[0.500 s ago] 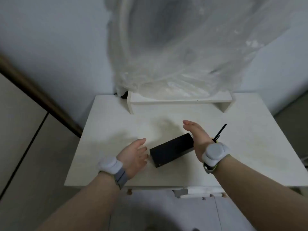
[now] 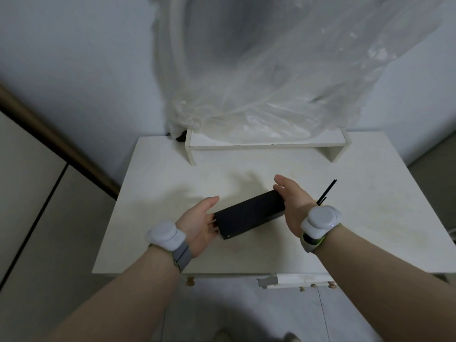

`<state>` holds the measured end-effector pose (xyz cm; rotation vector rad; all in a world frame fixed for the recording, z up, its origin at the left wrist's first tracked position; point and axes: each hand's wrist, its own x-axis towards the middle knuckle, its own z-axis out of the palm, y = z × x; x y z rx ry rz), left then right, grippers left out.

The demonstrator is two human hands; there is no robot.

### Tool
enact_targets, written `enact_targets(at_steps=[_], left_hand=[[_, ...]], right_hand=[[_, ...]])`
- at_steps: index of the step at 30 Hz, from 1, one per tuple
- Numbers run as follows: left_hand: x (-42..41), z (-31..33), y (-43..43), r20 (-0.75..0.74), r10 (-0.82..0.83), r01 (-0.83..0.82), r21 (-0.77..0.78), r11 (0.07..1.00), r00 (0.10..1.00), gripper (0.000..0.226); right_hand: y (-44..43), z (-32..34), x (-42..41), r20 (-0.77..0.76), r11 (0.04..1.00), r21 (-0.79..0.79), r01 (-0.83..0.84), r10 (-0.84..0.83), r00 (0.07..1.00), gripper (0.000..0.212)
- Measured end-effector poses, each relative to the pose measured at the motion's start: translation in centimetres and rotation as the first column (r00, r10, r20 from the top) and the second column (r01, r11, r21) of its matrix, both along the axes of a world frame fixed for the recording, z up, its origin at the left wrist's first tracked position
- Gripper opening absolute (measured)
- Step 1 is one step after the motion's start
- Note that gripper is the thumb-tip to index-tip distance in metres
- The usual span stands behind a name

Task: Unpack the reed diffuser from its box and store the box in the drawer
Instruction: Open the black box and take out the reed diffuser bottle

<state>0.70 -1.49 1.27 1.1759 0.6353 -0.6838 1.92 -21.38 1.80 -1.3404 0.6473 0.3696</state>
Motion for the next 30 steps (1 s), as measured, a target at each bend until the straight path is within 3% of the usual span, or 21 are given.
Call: enact_targets(at_steps=[2, 4, 7, 11, 15, 18, 23, 30], left_hand=[[0.2, 0.0, 0.0, 0.076, -0.045, 0.038, 0.099, 0.994, 0.996, 0.041], [0.6, 0.0, 0.3, 0.164, -0.197, 0.147, 0.272, 0.951, 0.967, 0.071], [1.0, 1.1, 0.4, 0.205, -0.475, 0.293, 0.564, 0.772, 0.856, 0.088], [1.5, 2.8, 0.3, 0.252, -0.633, 0.206, 0.804, 0.558, 0.732, 0.095], [2.3, 3.5, 0.4, 0.290, -0.690, 0.079, 0.890, 0.449, 0.664, 0.085], [2.6, 3.2, 0.3, 0.336, -0.712, 0.015, 0.899, 0.437, 0.617, 0.073], [1.9, 2.5, 0.0, 0.423, -0.692, 0.034, 0.840, 0.542, 0.585, 0.076], [-0.9, 0.6, 0.1, 0.485, -0.671, 0.013, 0.805, 0.593, 0.561, 0.065]], right_hand=[[0.2, 0.7, 0.1, -0.007, 0.999, 0.043, 0.000, 0.000, 1.000, 0.053], [0.5, 1.4, 0.3, -0.022, 0.995, 0.102, 0.005, -0.003, 1.000, 0.057], [0.8, 2.5, 0.8, -0.001, 0.984, 0.174, 0.026, -0.026, 1.000, 0.047], [0.7, 4.4, 1.1, 0.100, 0.967, 0.255, 0.024, -0.051, 0.994, 0.039], [-0.2, 5.3, 0.9, 0.215, 0.953, 0.302, -0.020, -0.047, 0.975, 0.045], [-0.7, 5.3, 0.4, 0.321, 0.962, 0.270, -0.028, -0.063, 0.945, 0.039], [-0.8, 4.0, -0.2, 0.491, 1.000, -0.003, -0.008, 0.009, 0.871, 0.036], [-0.3, 1.6, -3.1, 0.576, 0.996, 0.072, -0.050, 0.000, 0.817, 0.038]])
